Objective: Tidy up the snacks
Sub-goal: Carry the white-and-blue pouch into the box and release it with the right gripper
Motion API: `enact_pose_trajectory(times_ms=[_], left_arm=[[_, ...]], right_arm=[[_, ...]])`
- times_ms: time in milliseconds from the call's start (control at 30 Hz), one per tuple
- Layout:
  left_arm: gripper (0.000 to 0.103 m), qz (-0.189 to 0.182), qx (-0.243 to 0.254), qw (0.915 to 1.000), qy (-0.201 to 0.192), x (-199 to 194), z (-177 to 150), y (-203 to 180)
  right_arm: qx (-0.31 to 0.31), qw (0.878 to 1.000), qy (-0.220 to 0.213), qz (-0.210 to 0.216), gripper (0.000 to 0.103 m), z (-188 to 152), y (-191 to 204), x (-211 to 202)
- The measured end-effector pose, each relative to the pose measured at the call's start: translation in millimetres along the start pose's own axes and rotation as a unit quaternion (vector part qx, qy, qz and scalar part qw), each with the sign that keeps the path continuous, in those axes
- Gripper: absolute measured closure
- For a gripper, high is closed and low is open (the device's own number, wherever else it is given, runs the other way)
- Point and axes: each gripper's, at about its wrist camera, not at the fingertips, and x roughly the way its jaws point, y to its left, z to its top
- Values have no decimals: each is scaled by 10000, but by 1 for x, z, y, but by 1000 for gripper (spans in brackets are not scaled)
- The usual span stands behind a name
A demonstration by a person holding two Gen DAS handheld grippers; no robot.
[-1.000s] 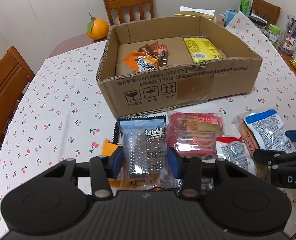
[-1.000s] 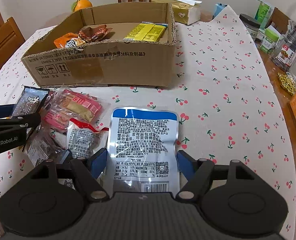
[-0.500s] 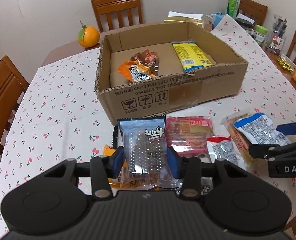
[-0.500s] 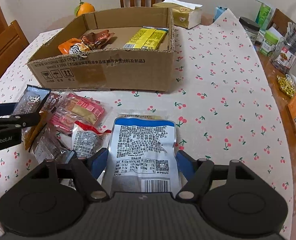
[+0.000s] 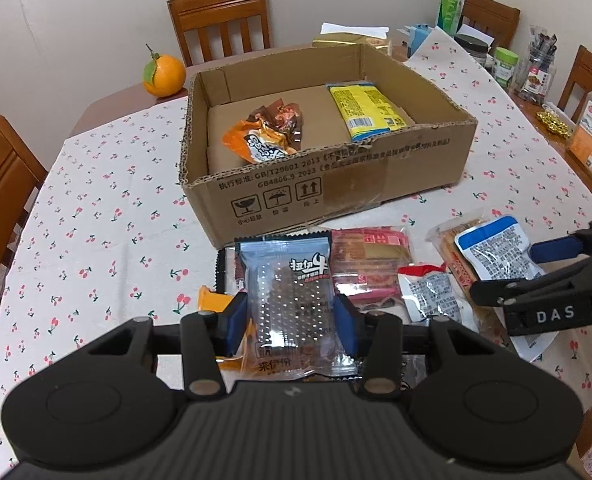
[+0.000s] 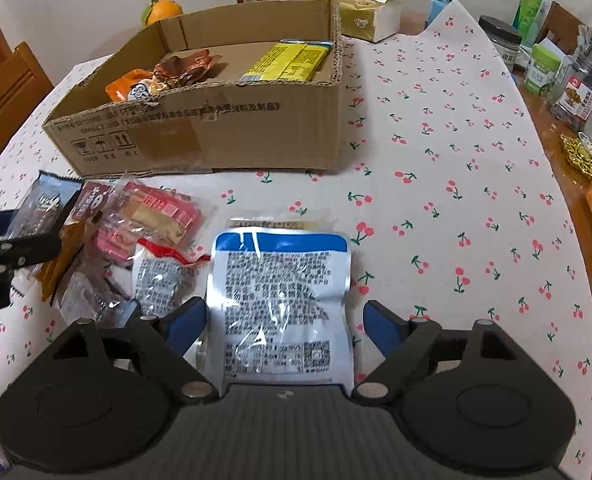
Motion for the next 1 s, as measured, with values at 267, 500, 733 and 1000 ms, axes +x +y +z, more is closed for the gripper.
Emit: enact_pose_trajectory(times_ms=[267,500,733,1000], left_arm=[[58,-177,129,9997,52,-6,3,3],[58,-392,312,9987,33,-22,12,7],[58,-588,530,9969,-41,-46,25,13],[58,-658,568,9960,-203,-61,36,24]], right_arm=[[-187,9998,24,101,26,4,5,-6],[-358,9993,47,139,26,15,9,-26],[-672,9975,-67,200,26,36,16,-50],[-1006,9929,-396,494,26,81,30,-65]])
